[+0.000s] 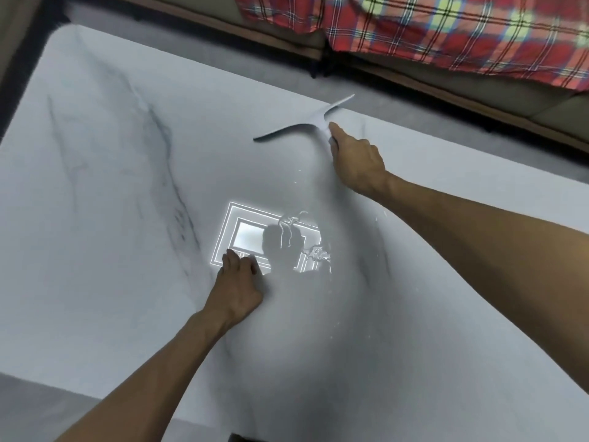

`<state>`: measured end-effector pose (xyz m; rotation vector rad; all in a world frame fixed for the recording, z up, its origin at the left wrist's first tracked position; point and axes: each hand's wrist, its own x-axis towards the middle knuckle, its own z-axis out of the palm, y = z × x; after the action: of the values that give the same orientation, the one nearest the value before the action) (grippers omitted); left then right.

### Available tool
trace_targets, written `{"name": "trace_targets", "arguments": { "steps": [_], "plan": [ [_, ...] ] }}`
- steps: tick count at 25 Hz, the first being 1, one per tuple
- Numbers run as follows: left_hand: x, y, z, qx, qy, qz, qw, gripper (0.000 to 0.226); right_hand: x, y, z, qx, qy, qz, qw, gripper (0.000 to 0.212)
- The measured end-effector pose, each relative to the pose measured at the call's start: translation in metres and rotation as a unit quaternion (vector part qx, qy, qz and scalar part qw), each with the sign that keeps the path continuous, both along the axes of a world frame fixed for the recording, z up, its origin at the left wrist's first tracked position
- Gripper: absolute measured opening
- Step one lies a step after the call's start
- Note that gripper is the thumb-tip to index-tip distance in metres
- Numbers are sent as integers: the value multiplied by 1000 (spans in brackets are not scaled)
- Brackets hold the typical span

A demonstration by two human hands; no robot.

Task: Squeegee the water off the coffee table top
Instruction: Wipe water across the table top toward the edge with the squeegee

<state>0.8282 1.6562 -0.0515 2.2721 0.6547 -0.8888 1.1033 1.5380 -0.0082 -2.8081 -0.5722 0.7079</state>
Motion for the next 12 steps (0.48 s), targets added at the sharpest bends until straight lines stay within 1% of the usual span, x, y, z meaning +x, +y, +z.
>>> {"name": "trace_targets", "arguments": {
  "steps": [4,6,9,11,12],
  "plan": [
    [11,1,9,-24,44,22,998,29,-26,-67,9,-31,-6,41,999,44],
    [18,-1,11,-30,68,23,997,29,-47,-113,21,-51,12,42,998,46],
    [29,-5,12,-29,88,31,995,43,-76,-161,46,-98,33,33,994,47],
    [34,-9,16,-23,106,37,993,51,-78,-160,56,-89,15,15,996,43],
    [35,-11,16,-18,113,35,993,53,-69,-148,58,-65,-6,-2,998,42]
  ]
}}
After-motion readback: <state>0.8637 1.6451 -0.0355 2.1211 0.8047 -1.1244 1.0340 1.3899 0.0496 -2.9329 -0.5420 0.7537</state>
